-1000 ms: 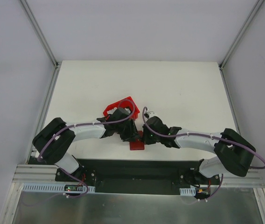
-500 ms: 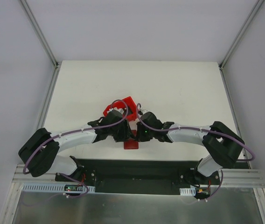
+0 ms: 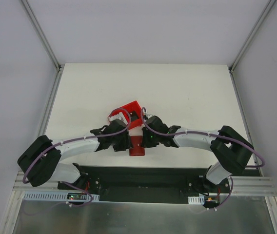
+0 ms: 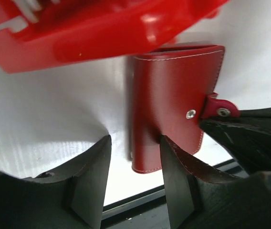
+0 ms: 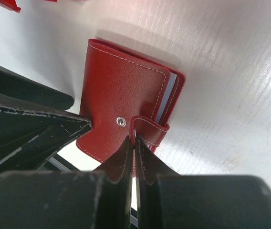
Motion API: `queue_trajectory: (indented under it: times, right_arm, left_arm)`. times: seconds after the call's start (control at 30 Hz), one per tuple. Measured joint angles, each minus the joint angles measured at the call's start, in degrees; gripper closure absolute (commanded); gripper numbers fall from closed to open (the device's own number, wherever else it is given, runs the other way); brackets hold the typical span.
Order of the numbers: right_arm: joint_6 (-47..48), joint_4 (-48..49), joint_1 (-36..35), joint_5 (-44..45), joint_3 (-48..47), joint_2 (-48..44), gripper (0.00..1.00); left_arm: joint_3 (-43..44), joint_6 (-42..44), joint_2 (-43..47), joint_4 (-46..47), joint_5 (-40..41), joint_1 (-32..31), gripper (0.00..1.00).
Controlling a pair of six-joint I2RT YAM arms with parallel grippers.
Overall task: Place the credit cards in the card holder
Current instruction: Close the card holder at the center of the board.
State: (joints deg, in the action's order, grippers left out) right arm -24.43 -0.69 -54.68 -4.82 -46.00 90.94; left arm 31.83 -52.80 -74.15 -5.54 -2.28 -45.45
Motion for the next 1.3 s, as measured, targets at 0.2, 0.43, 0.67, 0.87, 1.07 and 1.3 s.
queue_trajectory:
  times: [0.2,0.43,0.67,0.87,1.07,1.3]
  right_arm:
    - [0.90,-0.46,0.00,-0.35,-0.39,0.15,0.91]
    - [2.64,-1.95,-0.09,-1.25,-1.44,0.09,0.73]
    - [4.44,-4.11,-0.31,-2.12,-1.46,-6.03,0.65]
    - [5.25,-3.85,1.62,-1.70,-0.11,-16.72,0.71]
    - [2.86,-4.33,6.71,-0.15,4.42,-19.02,0.83]
    - [-0.37,-2.91,8.55,-3.39,5.57,-11.13,0.86]
  left_arm:
    - [2.16,0.46,-3.91,1.14,-0.02,0.00,0.64]
    - [3.56,0.72,-6.62,2.69,-0.76,0.02,0.79]
    - [3.02,-0.37,-6.95,4.20,-0.87,0.02,0.79]
    - [2.93,-0.66,-6.95,4.37,-0.96,0.04,0.78]
    - [2.91,-0.74,-6.95,4.42,-1.16,0.04,0.75]
    - [2.91,-0.76,-6.95,4.46,-1.55,0.04,0.75]
